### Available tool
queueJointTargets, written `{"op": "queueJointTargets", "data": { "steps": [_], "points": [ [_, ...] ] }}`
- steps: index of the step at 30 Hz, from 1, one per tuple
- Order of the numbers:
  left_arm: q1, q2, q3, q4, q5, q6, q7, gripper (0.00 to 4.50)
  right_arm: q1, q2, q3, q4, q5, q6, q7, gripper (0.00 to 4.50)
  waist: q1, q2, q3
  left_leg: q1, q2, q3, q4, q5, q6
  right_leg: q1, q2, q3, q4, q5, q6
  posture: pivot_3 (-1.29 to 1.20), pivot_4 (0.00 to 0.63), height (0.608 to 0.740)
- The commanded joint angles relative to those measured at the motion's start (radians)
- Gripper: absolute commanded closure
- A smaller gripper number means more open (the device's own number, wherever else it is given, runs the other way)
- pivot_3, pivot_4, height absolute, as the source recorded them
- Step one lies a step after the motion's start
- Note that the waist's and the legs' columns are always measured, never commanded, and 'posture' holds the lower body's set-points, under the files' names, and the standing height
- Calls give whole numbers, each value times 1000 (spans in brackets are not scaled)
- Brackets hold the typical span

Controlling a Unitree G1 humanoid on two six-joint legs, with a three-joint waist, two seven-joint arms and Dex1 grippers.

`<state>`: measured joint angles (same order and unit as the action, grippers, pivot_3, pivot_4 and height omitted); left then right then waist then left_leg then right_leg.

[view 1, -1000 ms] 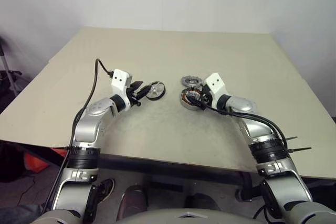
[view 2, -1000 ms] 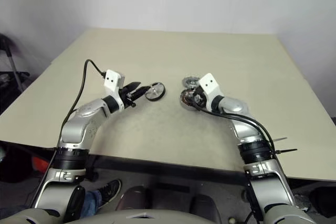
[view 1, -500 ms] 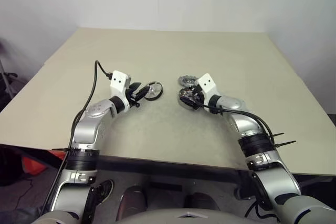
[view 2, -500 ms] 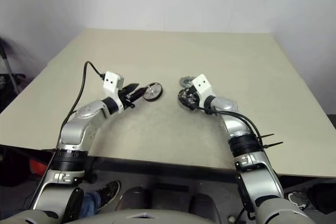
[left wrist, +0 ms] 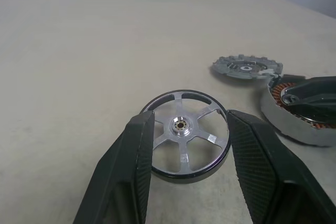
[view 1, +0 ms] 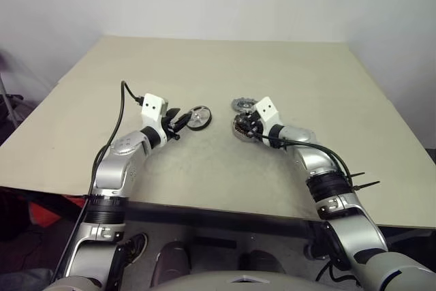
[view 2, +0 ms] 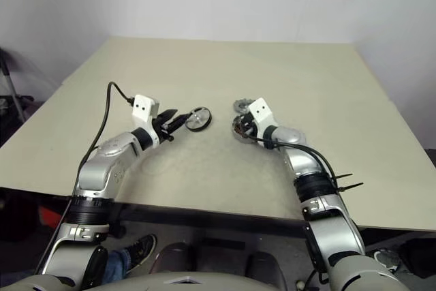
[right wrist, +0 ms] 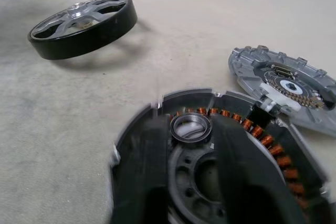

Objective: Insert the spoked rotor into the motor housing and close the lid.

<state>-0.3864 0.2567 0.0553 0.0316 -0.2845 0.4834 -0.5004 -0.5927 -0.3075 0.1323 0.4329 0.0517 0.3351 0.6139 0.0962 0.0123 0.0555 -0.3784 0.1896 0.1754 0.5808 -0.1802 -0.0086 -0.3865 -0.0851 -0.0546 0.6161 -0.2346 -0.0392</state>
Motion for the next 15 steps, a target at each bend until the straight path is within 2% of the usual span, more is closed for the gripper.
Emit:
{"op": "queueJointTargets", "data": {
  "steps": [1,6,7,8,15],
  "points": [
    [-6,8,-4,-41,-1,-20,2,2206,-29,-8,-13,-3,-5,-14,-4,3516,0,0,0,0,0,0,0,0,0,0,0,0,0,0,0,0,0,740],
    [-1,8,-9,-44,-1,-20,4,2206,-34,-9,-17,2,-3,-13,-2,3516,0,0,0,0,0,0,0,0,0,0,0,0,1,0,0,0,0,740],
    [-1,9,-11,-43,-1,-21,5,2206,-33,-10,-21,-4,1,-13,-1,3801,0,0,0,0,0,0,0,0,0,0,0,0,1,0,0,0,0,740],
    [-1,9,-12,-41,0,-22,5,2206,-32,-12,-25,-12,5,-11,0,3880,0,0,0,0,0,0,0,0,0,0,0,0,1,0,0,0,0,740],
    [1,8,-20,-35,0,-23,2,2206,-2,-54,-49,-89,17,29,8,3885,1,0,0,0,0,0,0,0,0,0,0,0,1,0,0,0,0,740]
  ]
}}
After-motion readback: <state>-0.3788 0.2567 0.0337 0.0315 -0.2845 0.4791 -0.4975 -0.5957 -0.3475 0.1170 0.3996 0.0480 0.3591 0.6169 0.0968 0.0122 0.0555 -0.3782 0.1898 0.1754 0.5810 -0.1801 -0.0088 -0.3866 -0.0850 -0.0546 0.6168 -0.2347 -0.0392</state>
